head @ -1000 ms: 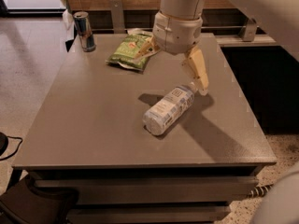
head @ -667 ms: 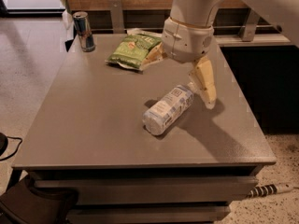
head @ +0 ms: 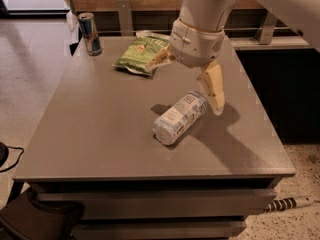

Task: Place blue plastic bottle upright

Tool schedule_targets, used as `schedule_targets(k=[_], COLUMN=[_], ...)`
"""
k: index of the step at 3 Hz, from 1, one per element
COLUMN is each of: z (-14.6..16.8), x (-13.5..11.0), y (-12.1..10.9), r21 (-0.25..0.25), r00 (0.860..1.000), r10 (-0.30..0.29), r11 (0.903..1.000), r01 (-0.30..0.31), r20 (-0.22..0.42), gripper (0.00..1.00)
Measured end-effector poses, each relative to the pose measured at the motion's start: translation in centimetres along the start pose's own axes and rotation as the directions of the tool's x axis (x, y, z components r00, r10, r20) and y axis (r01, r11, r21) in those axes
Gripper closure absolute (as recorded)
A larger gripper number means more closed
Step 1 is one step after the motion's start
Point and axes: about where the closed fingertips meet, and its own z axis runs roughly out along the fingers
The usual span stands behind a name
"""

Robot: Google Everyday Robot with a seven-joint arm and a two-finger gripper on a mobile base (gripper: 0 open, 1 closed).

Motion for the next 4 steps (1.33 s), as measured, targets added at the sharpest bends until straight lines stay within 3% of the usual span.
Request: schedule_targets(k=[1,2,4], z=[1.1,2.5,5.4], x=[0.1,-0.4,-4.3], y=[1.5,2.4,0.7], r21=[-0.024,-0.017,0.102], r00=[0.998,0.994,0.977], r10=[-0.043,-0.065,-0.038], r11=[0.9987,0.9977,0.9946], r01=[0.044,0.066,0.016], r20=[0.043,0.093,0.212], gripper=[0.0,0.0,0.0])
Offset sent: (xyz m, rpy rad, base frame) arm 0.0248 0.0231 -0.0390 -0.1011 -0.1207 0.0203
